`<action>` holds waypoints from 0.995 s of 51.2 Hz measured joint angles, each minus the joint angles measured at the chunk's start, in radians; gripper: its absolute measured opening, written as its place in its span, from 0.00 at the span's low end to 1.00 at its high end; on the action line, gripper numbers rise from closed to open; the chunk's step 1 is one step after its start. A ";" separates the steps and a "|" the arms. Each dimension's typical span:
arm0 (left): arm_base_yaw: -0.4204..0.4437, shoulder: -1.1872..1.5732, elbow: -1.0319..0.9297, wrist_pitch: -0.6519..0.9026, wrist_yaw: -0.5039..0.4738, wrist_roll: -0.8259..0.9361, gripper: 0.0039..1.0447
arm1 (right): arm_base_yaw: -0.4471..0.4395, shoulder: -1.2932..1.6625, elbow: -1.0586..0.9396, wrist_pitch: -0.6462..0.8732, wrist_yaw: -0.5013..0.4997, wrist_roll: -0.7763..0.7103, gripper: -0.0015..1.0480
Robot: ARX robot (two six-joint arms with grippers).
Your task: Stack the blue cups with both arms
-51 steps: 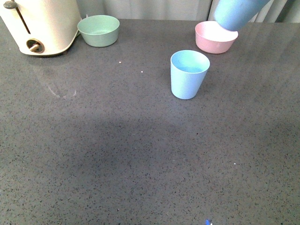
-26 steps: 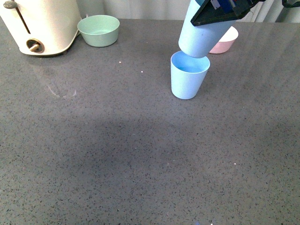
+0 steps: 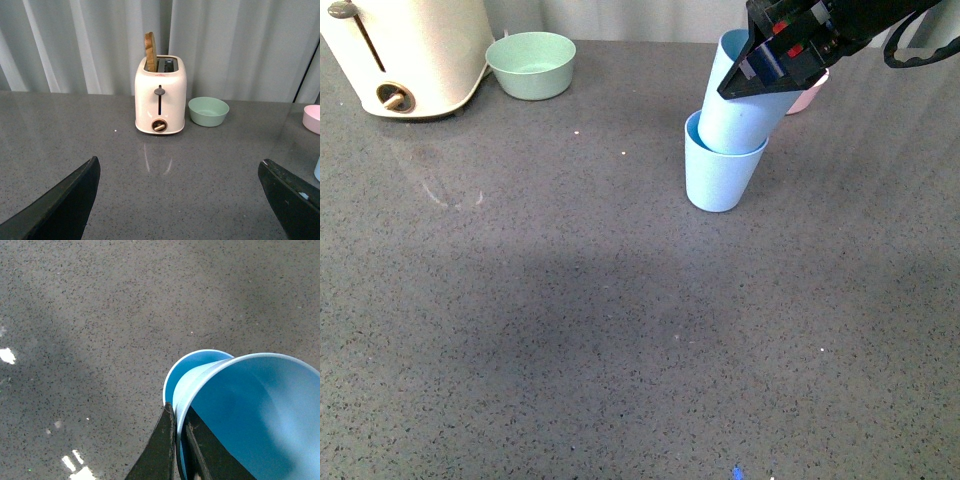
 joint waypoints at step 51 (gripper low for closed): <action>0.000 0.000 0.000 0.000 -0.002 0.000 0.92 | -0.132 -0.454 -0.697 1.060 0.518 0.435 0.57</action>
